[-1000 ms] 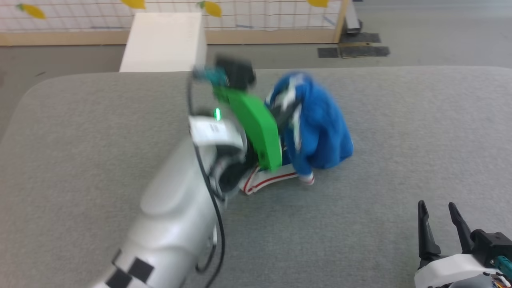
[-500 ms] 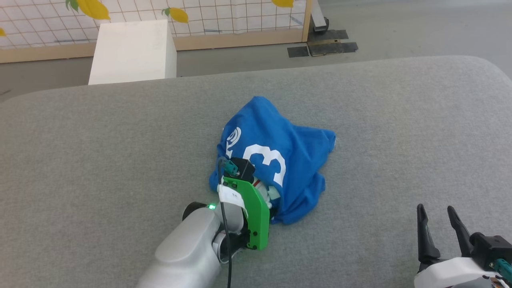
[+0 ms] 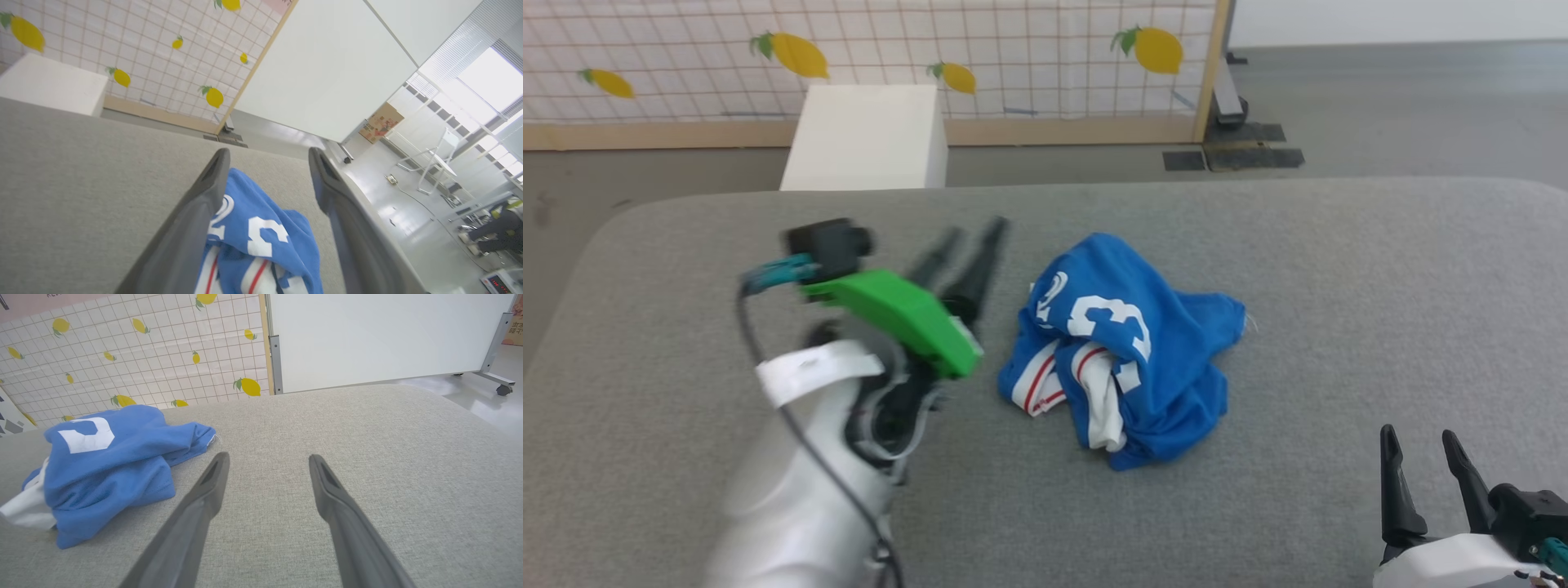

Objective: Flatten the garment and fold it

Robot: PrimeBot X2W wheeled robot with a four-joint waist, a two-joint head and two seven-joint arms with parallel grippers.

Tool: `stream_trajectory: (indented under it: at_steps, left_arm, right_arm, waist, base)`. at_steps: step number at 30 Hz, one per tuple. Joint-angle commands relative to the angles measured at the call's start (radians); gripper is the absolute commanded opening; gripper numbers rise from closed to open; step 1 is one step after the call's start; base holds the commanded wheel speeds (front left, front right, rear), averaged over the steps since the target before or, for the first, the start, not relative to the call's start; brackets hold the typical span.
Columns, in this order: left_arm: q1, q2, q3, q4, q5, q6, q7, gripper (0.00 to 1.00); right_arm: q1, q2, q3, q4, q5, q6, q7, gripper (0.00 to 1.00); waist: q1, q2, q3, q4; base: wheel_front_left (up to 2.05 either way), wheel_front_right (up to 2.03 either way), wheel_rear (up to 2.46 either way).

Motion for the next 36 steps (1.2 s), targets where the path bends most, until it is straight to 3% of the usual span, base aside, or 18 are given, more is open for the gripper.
stream_trajectory:
  at_steps: [1, 7, 11, 15, 21, 28, 32, 36]
  left_arm:
    - [0.029, 0.031, 0.011, -0.018, 0.047, 0.015, -0.051, 1.0]
    - [0.117, 0.153, 0.033, -0.096, 0.257, 0.121, -0.267, 1.0]
    - [0.206, 0.195, 0.052, -0.145, 0.352, 0.184, -0.32, 1.0]
    - [0.301, 0.209, 0.064, -0.174, 0.395, 0.214, -0.329, 1.0]
    - [0.406, 0.191, 0.088, -0.212, 0.416, 0.235, -0.332, 1.0]
    - [0.438, 0.153, 0.108, -0.264, 0.452, 0.228, -0.333, 1.0]
    - [0.434, 0.139, 0.119, -0.284, 0.474, 0.218, -0.333, 1.0]
    - [0.419, 0.123, 0.127, -0.306, 0.496, 0.21, -0.333, 1.0]
  right_arm:
    - [0.006, 0.0, -0.002, -0.004, 0.008, -0.002, -0.006, 1.0]
    - [0.007, 0.0, -0.012, -0.01, 0.011, -0.002, -0.006, 1.0]
    - [0.004, 0.0, -0.015, -0.011, 0.011, -0.002, -0.006, 1.0]
    - [0.005, 0.0, -0.011, -0.007, 0.011, -0.002, -0.006, 1.0]
    - [-0.002, 0.0, -0.005, 0.006, 0.01, -0.002, -0.006, 1.0]
    - [-0.03, 0.0, -0.005, 0.019, 0.012, -0.002, 0.028, 1.0]
    - [-0.111, 0.0, -0.003, 0.026, -0.007, -0.002, 0.122, 1.0]
    - [-0.247, 0.0, 0.013, 0.044, -0.048, -0.002, 0.284, 1.0]
  waist:
    - [0.0, -0.0001, -0.021, 0.022]
    - [0.0, -0.0001, -0.032, 0.045]
    - [0.0, -0.0001, -0.032, 0.055]
    - [0.0, -0.0001, -0.031, 0.061]
    - [0.0, -0.0001, -0.02, 0.062]
    - [0.0, -0.0001, 0.001, 0.079]
    - [0.0, -0.0001, 0.026, 0.085]
    - [0.0, -0.0001, 0.064, 0.098]
  base:
    - [0.0, 0.0, 0.0]
    - [0.0, 0.0, 0.0]
    - [0.0, 0.0, 0.0]
    - [0.0, 0.0, 0.0]
    - [0.0, 0.0, 0.0]
    - [0.0, 0.0, 0.0]
    - [0.0, 0.0, 0.0]
    - [0.0, 0.0, 0.0]
